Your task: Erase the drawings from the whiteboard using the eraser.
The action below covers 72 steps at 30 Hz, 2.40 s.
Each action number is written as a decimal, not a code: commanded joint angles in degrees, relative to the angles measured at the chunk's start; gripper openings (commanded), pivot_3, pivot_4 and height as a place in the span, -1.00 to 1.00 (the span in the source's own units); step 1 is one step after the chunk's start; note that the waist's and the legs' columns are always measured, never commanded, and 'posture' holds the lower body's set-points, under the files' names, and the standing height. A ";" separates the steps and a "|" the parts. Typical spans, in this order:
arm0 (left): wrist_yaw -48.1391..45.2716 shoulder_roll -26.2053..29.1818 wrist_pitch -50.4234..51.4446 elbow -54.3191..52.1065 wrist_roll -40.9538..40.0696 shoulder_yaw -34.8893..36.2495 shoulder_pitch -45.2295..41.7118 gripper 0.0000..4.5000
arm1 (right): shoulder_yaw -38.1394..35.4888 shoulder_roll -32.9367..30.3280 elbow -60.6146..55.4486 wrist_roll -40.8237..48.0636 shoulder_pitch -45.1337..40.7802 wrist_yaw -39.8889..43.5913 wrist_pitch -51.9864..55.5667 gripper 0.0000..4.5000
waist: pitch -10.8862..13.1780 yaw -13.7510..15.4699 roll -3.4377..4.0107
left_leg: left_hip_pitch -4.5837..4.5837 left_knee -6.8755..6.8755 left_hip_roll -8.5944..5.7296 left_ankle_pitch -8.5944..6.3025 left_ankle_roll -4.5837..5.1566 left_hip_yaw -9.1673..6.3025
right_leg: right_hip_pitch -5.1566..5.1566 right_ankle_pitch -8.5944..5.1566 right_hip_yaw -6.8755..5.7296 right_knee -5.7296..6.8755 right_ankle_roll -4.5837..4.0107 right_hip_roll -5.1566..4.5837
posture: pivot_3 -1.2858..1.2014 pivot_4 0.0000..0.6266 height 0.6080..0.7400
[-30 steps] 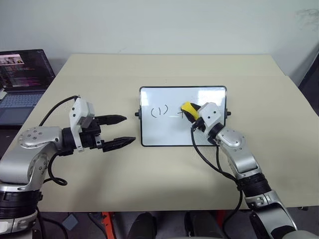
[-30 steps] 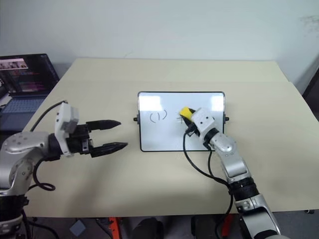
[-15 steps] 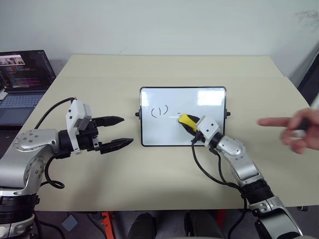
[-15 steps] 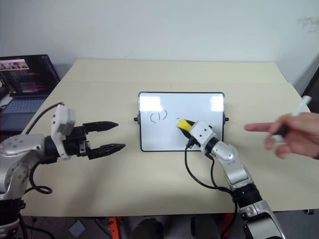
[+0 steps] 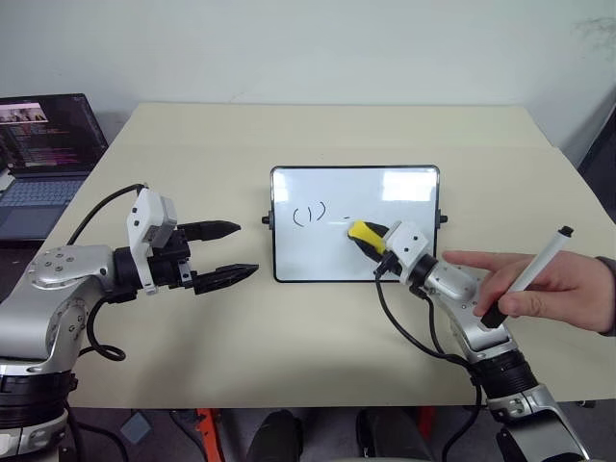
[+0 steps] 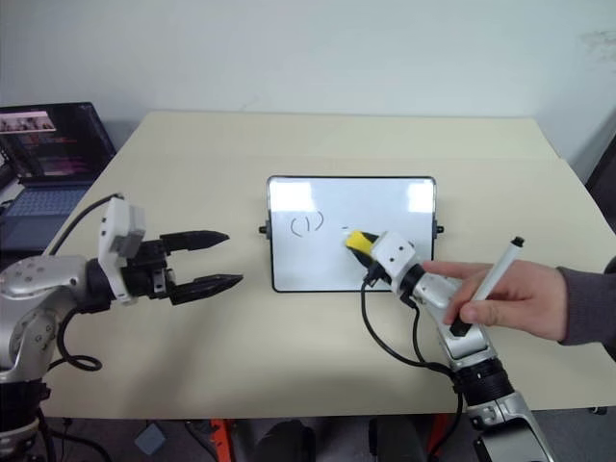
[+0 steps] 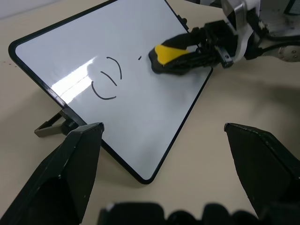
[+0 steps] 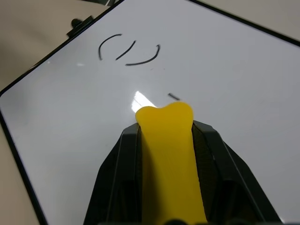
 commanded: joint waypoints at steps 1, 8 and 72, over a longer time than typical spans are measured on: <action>-0.21 0.27 -0.71 -0.25 -0.18 0.29 -0.69 1.00 | -2.47 1.35 -6.83 2.54 -2.46 -1.37 -0.03 -0.48 | 0.01 -0.09 0.01 | -0.01 -0.01 0.00 -0.01 0.00 0.00 | -0.02 -0.01 0.00 -0.01 0.00 0.00 | 0.03 -0.52 1.00; -0.30 0.11 -0.88 0.07 -0.12 -0.41 -1.52 1.00 | -3.10 3.72 -5.82 1.74 -6.82 -4.43 -0.29 -0.48 | 0.03 -0.01 0.02 | -0.02 0.00 -0.01 -0.01 -0.01 0.01 | -0.02 -0.01 0.00 -0.01 -0.01 -0.01 | 0.03 -0.52 1.00; -1.26 0.61 -0.42 -0.81 -0.33 -0.56 -1.19 1.00 | -2.96 2.28 -17.08 3.27 2.76 -1.01 9.13 -0.48 | 0.18 -0.01 0.02 | 0.00 0.01 0.01 0.00 -0.01 -0.03 | 0.01 -0.02 -0.04 0.01 -0.01 0.00 | 0.03 -0.52 1.00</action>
